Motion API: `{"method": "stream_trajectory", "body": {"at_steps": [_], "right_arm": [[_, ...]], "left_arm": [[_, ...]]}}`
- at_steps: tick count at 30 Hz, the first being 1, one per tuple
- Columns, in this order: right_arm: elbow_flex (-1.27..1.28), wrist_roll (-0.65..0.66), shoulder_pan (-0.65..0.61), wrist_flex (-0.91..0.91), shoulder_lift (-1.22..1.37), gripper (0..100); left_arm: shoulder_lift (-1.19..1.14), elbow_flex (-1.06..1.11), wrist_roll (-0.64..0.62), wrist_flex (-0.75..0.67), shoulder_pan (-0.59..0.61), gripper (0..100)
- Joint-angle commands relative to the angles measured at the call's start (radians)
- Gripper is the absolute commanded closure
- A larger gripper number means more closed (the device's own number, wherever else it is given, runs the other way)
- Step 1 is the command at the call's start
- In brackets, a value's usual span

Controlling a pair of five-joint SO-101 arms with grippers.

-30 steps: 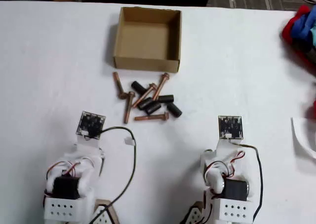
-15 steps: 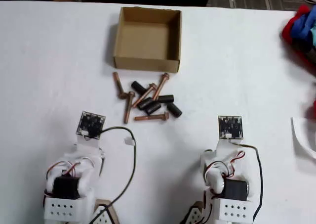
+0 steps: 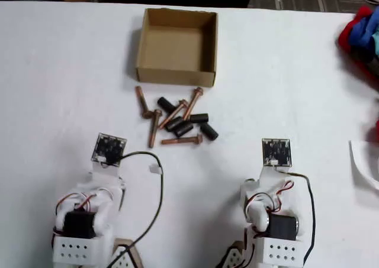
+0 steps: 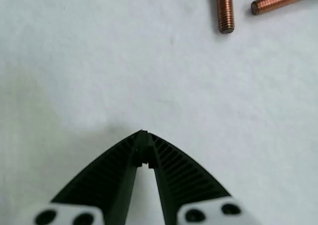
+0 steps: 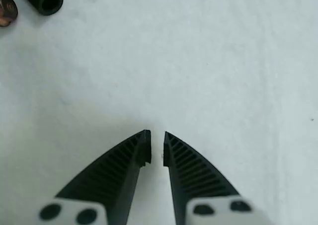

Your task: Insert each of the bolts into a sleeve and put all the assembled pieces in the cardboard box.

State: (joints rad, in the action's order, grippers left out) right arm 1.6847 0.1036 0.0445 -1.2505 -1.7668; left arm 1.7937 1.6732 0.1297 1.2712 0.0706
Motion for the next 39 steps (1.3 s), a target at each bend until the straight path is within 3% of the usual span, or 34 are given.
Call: {"method": "stream_trajectory", "body": {"at_steps": [1, 9, 16, 21, 27, 30, 34, 39], "right_arm": [[0.008, -0.008, 0.001, -0.004, -0.008, 94.9], [0.008, -0.005, -0.005, 0.001, -0.01, 94.6], [0.008, 0.006, -0.139, 0.191, -0.01, 94.6], [-0.011, 0.269, -0.263, 0.395, -0.007, 94.6], [-0.193, 0.279, -0.374, 0.312, 0.077, 94.6], [-0.365, 0.279, -0.357, 0.282, 0.251, 93.9], [-0.709, 0.279, -0.329, 0.245, 0.687, 86.6], [-1.212, 0.192, -0.326, -0.108, 1.26, 84.0]], "left_arm": [[0.011, 0.021, -0.005, 0.006, -0.008, 97], [0.011, 0.021, -0.005, 0.006, -0.008, 97], [0.011, 0.021, -0.005, 0.006, -0.008, 97], [0.011, 0.021, -0.005, 0.006, -0.008, 97], [0.011, 0.021, -0.005, 0.006, -0.008, 97], [0.011, 0.021, -0.005, 0.006, -0.008, 97], [0.011, 0.021, -0.005, 0.006, -0.008, 97], [0.011, 0.021, -0.005, 0.006, -0.008, 97]]}}
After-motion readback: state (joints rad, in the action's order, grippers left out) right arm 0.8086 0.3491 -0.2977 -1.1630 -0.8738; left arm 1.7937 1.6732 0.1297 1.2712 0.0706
